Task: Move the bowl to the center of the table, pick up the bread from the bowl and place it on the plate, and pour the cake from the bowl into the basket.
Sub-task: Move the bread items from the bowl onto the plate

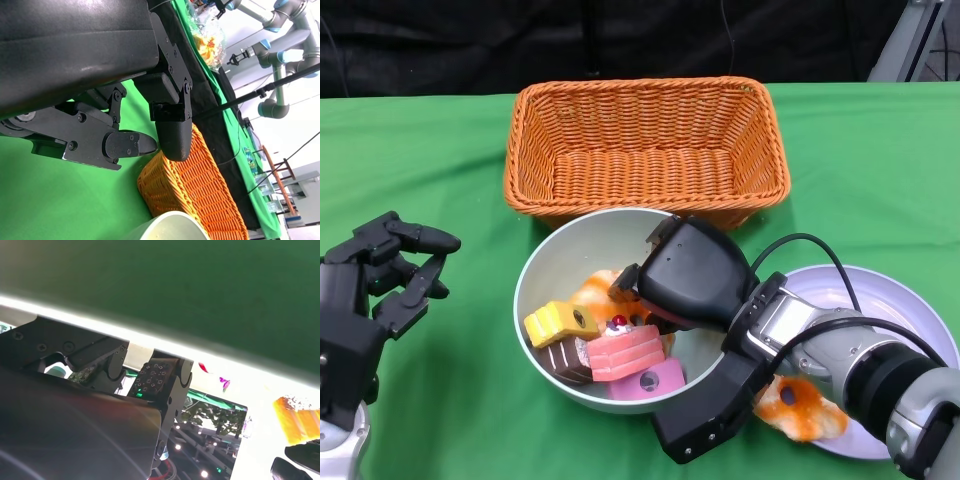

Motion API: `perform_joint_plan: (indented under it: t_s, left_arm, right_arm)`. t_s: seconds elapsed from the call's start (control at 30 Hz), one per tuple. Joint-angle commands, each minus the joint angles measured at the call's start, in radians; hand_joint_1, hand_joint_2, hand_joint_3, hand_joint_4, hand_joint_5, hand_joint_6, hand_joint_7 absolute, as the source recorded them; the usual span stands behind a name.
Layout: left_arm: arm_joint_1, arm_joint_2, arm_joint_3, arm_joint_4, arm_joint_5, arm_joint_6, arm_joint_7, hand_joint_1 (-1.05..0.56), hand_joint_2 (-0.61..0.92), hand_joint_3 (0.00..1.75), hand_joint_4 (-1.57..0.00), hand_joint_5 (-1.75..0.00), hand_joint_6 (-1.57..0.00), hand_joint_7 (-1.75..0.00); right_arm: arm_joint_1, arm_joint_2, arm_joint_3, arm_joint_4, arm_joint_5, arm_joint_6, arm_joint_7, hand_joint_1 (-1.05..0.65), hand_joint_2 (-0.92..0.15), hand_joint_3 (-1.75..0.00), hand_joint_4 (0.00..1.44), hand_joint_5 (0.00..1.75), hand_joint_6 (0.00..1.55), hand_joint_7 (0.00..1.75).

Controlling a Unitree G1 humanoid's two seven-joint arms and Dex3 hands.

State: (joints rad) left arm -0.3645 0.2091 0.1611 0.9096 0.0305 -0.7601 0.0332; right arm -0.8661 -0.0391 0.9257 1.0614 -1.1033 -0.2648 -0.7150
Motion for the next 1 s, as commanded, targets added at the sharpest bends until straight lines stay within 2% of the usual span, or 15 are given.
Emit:
perform_joint_plan:
  t_s: [0.03,0.17,0.2,0.27,0.47,0.57,0.63,0.9,1.0]
  left_arm:
    - [-0.007,0.012,0.011,0.005,-0.012,-0.006,0.005,-0.09,0.92,0.39,-0.82,-1.38,-0.83,-1.01]
    - [-0.007,0.013,0.01,0.007,-0.008,-0.009,0.009,-0.1,0.92,0.39,-0.81,-1.38,-0.83,-1.01]
    - [-0.007,0.014,0.009,0.007,-0.004,-0.009,0.012,-0.1,0.92,0.38,-0.81,-1.38,-0.83,-1.01]
    - [-0.007,0.015,0.008,0.008,-0.001,-0.009,0.015,-0.11,0.92,0.38,-0.81,-1.38,-0.83,-1.01]
    - [-0.01,0.014,0.009,0.012,-0.005,-0.01,0.01,-0.1,0.92,0.38,-0.81,-1.39,-0.83,-1.01]
    - [-0.011,0.015,0.009,0.014,-0.003,-0.013,0.012,-0.11,0.92,0.38,-0.82,-1.39,-0.83,-1.01]
    - [-0.013,0.015,0.01,0.018,-0.006,-0.015,0.01,-0.11,0.92,0.38,-0.82,-1.39,-0.83,-1.01]
    - [-0.013,0.016,0.01,0.018,-0.002,-0.011,0.017,-0.1,0.92,0.38,-0.81,-1.38,-0.83,-1.01]
    - [-0.012,0.016,0.01,0.018,-0.005,-0.013,0.01,-0.11,0.92,0.39,-0.81,-1.38,-0.83,-1.01]
  right_arm:
    - [0.012,-0.007,0.002,0.009,0.002,0.0,-0.007,-0.43,-0.8,0.0,1.07,0.35,1.15,0.0]
    - [0.011,-0.006,0.004,0.011,0.002,-0.002,-0.004,-0.43,-0.81,0.0,1.03,0.4,1.13,0.0]
    - [0.012,-0.006,0.002,0.011,0.005,-0.005,-0.001,-0.43,-0.81,0.0,0.96,0.56,1.12,0.0]
    - [0.013,-0.005,0.0,0.01,0.009,-0.008,0.001,-0.43,-0.82,0.0,0.89,0.7,1.12,0.0]
    - [0.007,-0.006,-0.011,0.015,0.023,-0.038,0.029,-0.37,-0.81,0.0,0.91,0.76,1.15,0.01]
    - [0.002,-0.007,-0.018,0.02,0.034,-0.053,0.036,-0.34,-0.8,0.0,0.87,0.96,1.18,0.02]
    - [0.0,-0.006,-0.026,0.025,0.045,-0.068,0.031,-0.32,-0.79,0.0,0.86,1.02,1.19,0.02]
    - [0.0,-0.024,-0.094,-0.016,0.146,-0.144,0.148,-0.28,-0.84,-0.01,0.69,1.29,1.18,0.01]
    - [0.011,-0.032,-0.133,-0.04,0.196,-0.191,0.187,-0.26,-0.89,-0.01,0.64,1.45,1.21,0.04]
